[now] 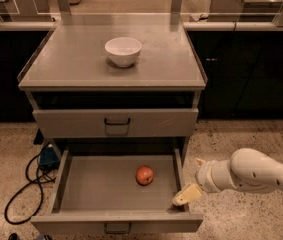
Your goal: Pick apple from middle drawer and place on counter
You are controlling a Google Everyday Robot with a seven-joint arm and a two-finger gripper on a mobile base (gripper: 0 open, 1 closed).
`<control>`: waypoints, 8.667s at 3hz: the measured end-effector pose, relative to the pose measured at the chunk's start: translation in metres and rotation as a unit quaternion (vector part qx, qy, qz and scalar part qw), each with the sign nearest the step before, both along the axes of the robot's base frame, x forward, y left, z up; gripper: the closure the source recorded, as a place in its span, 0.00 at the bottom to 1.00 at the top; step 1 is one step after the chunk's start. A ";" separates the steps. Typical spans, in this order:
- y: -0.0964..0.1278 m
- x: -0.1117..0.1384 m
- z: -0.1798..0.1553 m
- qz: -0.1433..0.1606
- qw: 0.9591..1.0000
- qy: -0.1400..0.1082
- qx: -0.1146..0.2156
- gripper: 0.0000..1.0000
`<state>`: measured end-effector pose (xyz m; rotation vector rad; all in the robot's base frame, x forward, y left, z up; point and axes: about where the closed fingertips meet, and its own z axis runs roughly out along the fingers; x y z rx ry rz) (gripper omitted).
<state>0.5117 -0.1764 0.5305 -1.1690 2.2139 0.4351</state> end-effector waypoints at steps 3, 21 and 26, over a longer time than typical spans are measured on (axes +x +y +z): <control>0.005 0.010 -0.008 -0.019 0.999 -0.017 0.046 0.00; 0.163 0.102 -0.156 -0.050 0.997 -0.031 0.041 0.89; 0.130 0.028 0.034 -0.057 0.991 -0.112 0.035 1.00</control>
Offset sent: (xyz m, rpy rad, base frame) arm 0.0053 0.0008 -0.0068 -0.0018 -0.0011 -0.0687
